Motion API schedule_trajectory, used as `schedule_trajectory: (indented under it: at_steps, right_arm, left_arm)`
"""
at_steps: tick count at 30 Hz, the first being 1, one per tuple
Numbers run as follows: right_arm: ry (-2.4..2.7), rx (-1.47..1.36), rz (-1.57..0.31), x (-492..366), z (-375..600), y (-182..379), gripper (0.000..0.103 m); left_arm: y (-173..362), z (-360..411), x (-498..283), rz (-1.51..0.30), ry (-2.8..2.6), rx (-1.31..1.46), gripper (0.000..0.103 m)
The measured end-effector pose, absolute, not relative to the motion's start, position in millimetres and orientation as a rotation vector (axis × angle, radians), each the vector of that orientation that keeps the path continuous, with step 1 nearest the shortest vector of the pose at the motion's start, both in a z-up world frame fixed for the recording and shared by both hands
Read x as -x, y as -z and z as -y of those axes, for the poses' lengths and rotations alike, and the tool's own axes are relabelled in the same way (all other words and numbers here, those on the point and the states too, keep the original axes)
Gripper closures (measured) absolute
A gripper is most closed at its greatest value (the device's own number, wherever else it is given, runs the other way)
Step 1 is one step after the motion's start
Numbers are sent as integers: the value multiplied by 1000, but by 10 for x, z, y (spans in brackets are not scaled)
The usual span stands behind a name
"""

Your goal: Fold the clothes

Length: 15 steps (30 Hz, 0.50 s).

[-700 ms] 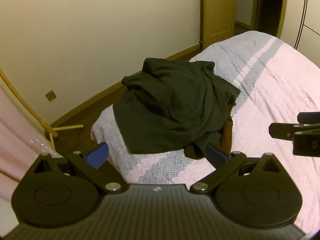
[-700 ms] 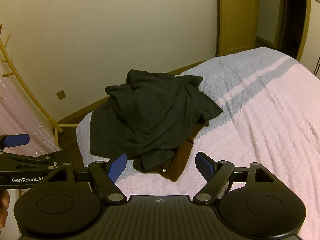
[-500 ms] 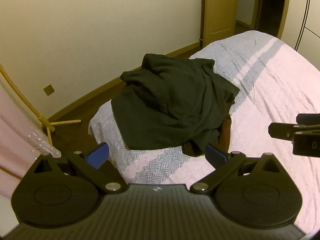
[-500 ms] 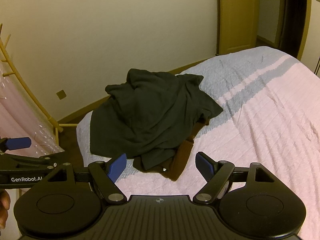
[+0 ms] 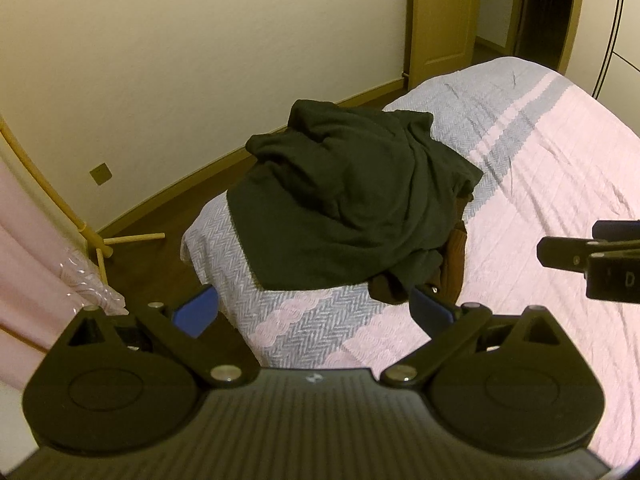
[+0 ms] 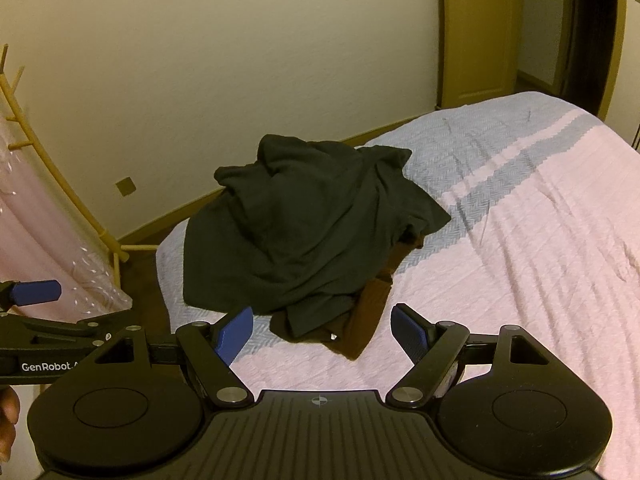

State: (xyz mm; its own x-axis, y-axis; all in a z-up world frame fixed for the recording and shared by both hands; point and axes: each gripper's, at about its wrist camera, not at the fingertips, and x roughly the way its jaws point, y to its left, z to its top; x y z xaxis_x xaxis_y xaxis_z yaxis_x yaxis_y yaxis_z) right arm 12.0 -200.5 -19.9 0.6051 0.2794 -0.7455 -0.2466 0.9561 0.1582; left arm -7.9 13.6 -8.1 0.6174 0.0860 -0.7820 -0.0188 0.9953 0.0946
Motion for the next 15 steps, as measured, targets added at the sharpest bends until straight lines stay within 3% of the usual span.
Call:
schedule_trajectory:
  at_steps: [15]
  right_arm:
    - [-308, -50, -879, -139, 2015, 213, 24]
  left_arm:
    - [69, -104, 77, -916, -54, -95, 2]
